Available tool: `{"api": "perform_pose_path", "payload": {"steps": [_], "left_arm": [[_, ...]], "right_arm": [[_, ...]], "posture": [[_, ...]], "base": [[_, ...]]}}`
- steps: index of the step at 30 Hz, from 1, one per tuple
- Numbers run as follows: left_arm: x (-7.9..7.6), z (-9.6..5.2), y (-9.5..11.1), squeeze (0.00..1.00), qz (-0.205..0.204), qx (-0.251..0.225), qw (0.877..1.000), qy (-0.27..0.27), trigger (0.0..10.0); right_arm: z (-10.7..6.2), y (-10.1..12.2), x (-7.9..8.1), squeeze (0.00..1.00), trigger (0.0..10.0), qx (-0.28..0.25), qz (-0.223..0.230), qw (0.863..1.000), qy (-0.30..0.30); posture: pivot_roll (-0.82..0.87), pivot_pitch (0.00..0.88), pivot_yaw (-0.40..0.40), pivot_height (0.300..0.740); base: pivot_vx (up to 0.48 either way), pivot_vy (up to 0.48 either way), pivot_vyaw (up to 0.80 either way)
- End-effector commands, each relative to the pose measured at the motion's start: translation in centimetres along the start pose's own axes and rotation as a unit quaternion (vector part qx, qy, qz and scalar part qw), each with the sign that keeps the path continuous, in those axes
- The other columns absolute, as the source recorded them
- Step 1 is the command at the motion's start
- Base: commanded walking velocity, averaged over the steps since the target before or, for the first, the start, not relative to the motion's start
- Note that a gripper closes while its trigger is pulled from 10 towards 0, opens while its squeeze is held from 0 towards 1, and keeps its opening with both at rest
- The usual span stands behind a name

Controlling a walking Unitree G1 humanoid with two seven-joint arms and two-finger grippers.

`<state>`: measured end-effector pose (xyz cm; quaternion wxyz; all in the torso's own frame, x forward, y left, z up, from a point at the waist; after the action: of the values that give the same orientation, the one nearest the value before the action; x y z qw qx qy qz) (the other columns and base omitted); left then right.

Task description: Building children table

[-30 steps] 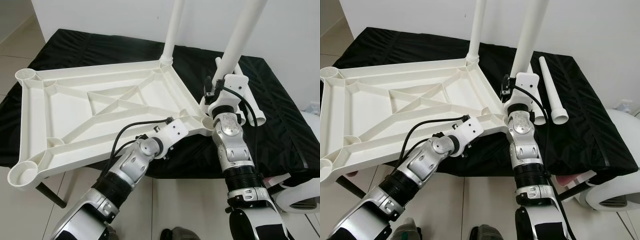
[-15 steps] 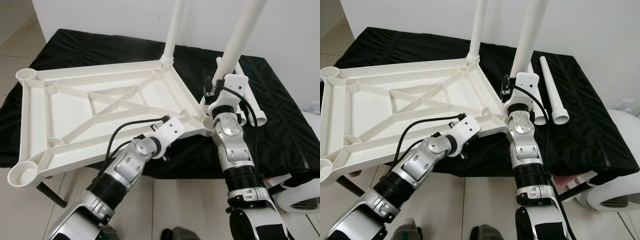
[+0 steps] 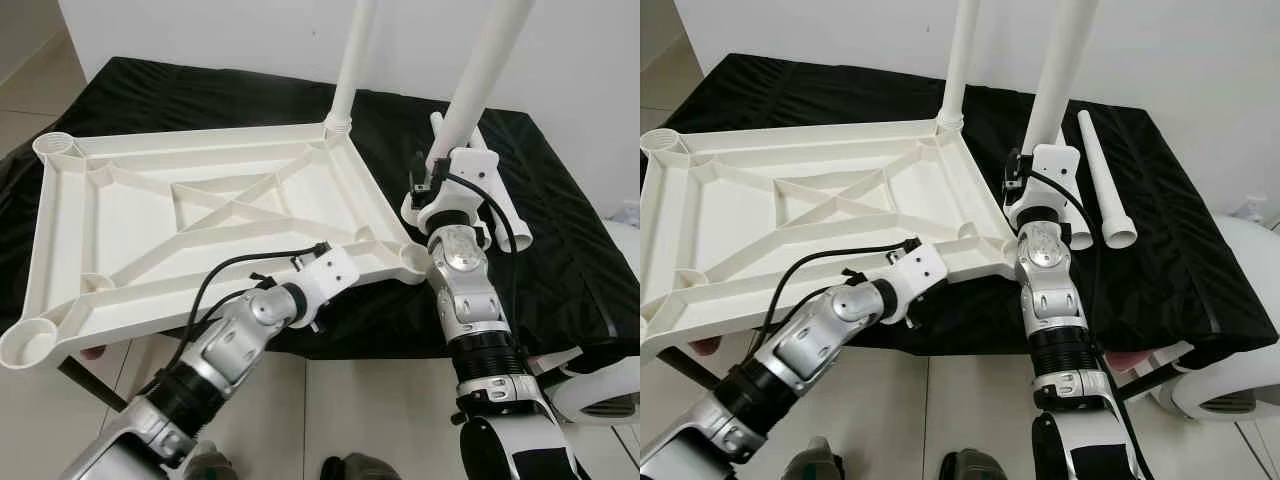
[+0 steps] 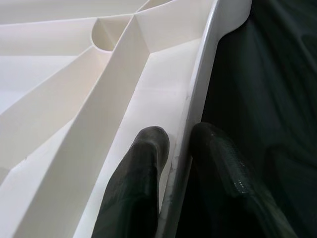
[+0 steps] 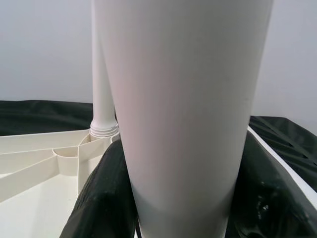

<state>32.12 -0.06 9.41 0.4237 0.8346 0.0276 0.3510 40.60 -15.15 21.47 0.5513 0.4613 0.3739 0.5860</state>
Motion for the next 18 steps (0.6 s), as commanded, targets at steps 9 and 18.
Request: {"api": "perform_pose_path", "payload": {"steps": [9,18], "left_arm": [[-2.8,-1.4,-1.0,0.00,0.004,-0.003,0.989,-0.149,10.0],[-0.5,-1.0,-1.1,0.00,0.000,0.006,0.994,-0.112,10.0]], "right_arm": [[-0.1,0.3,0.3,0.00,10.0,-0.004,-0.001,1.000,0.013],[-0.4,0.1,1.0,0.00,10.0,0.001,0.004,0.999,0.040]], "posture": [[0.05,0.012,-0.085,0.740],[0.05,0.006,-0.086,0.740]], "base": [[0.000,0.000,0.00],[0.000,0.000,0.00]]}}
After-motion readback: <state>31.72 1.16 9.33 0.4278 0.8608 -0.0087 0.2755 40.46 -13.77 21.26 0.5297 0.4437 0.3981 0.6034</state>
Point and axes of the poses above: a point about 5 cm out from each wrist's last joint towards the gripper, its own z axis pointing out of the wrist towards the gripper, its own y axis along the axis of the wrist's last joint, x = y × z, the point moved 6 cm from there along z, pointing out of the wrist towards the gripper, and after that the axes turned 12 degrees about z, right-handed, at the moved point
